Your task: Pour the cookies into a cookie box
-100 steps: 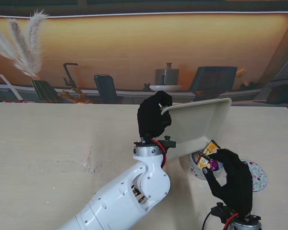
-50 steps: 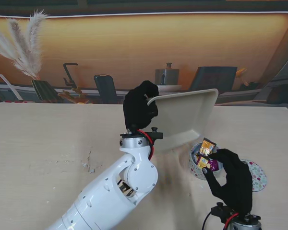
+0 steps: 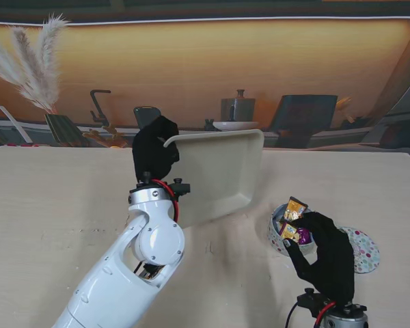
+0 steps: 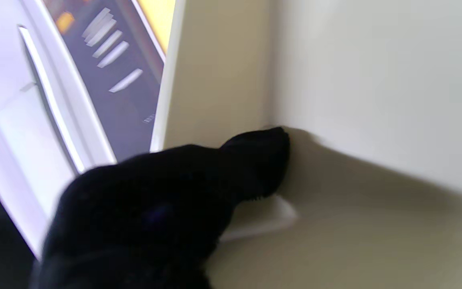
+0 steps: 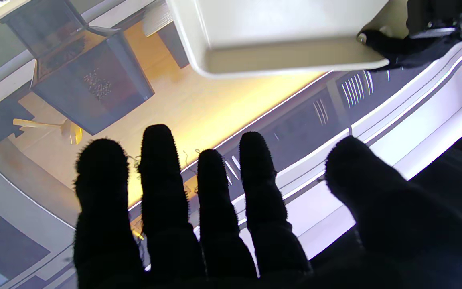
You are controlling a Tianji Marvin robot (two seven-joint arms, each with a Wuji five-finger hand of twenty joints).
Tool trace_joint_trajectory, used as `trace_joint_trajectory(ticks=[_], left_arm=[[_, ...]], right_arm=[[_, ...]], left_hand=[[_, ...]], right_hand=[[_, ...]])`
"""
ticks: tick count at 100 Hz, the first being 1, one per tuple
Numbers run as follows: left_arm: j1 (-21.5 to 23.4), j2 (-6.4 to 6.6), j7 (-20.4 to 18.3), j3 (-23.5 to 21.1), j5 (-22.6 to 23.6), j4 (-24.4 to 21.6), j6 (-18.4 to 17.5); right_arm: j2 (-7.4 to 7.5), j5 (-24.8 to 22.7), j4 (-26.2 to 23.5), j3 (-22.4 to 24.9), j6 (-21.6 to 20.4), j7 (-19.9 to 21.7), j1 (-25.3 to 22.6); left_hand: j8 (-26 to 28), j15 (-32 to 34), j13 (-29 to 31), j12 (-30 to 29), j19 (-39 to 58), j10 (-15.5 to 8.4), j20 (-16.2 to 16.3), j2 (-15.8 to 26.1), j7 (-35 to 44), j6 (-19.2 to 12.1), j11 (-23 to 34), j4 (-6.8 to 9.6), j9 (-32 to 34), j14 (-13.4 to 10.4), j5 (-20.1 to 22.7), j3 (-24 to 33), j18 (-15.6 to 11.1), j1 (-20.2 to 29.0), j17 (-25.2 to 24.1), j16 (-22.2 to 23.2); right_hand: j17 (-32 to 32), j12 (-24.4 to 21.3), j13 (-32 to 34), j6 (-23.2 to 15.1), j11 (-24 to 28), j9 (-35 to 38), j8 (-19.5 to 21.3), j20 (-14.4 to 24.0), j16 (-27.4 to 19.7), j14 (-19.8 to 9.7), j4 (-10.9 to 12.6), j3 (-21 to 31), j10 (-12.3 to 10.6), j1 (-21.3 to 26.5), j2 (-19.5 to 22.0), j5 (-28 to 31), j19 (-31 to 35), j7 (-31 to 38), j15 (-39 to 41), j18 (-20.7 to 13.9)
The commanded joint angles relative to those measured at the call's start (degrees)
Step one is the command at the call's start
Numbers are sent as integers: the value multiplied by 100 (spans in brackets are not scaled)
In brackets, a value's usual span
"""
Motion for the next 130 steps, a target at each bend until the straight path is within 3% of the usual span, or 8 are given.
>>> trace_joint_trajectory(ticks=[1, 27, 49, 79, 99, 111, 130], left_arm=[[120, 50, -84, -132, -104, -17, 104], [365, 112, -340, -716, -569, 279, 450], [486, 194, -869, -1123, -972, 377, 936], [429, 244, -1346, -1358, -1295, 618, 1376], [237, 230, -1502, -1355, -1491, 1066, 1468], [113, 224, -1637, -1359, -1615, 1360, 1556], [-34, 326, -2144, -1381, -1593, 1718, 1729]], right_arm=[[-7, 18, -15, -41, 15, 121, 33], [8, 73, 40, -108, 21, 313, 175], [20, 132, 86, -184, 45, 488, 300], [36, 153, 122, -235, 81, 616, 373], [38, 151, 116, -241, 120, 627, 368], [41, 143, 121, -238, 137, 633, 365], [46, 146, 140, -253, 162, 668, 388]], left_hand=[[-21, 1491, 786, 302, 442, -526, -52, 686, 134, -139, 1195, 316, 720, -137, 69, 880, -72, 326, 139, 338], [-42, 1469, 775, 312, 459, -475, -8, 647, 96, -88, 1149, 260, 726, -62, 83, 868, -72, 366, 135, 367], [-64, 1445, 739, 330, 439, -440, 10, 662, 48, -44, 1111, 219, 710, -21, 86, 824, -72, 399, 130, 391], [-80, 1426, 710, 334, 416, -438, 20, 698, -7, -10, 1061, 201, 683, 9, 72, 777, -72, 419, 125, 412], [-100, 1349, 632, 306, 384, -446, 19, 781, -77, -8, 975, 209, 636, 48, 45, 669, -72, 448, 118, 433], [-170, 1172, 545, 204, 349, -488, 38, 916, -218, -28, 833, 258, 588, 129, 14, 545, -72, 453, 106, 480], [-545, 464, 246, -388, 394, -581, 62, 1317, -635, -17, 356, 486, 365, 198, -120, 148, -72, 459, 129, 276]], right_hand=[[-62, 23, -91, 45, 35, 28, -45, -85, -30, 169, 162, -3, 13, -89, 126, 120, -77, -32, 50, -45], [-58, 23, -85, 50, 31, 38, -44, -86, -33, 163, 163, -7, 9, -94, 125, 126, -75, -41, 46, -44], [-57, 20, -86, 44, 24, 40, -44, -87, -35, 163, 163, -18, 16, -92, 128, 125, -74, -49, 42, -45], [-57, 21, -88, 41, 21, 36, -39, -88, -38, 161, 167, -26, 13, -88, 135, 118, -73, -52, 36, -45], [-57, 22, -89, 36, 22, 34, -36, -89, -37, 156, 167, -34, 4, -88, 141, 120, -73, -49, 37, -45], [-57, 21, -93, 46, 21, 37, -34, -89, -38, 154, 169, -29, 5, -86, 138, 123, -73, -49, 34, -45], [-62, 21, -90, 40, 20, 40, -34, -91, -37, 157, 167, -36, 5, -92, 136, 125, -77, -52, 36, -44]])
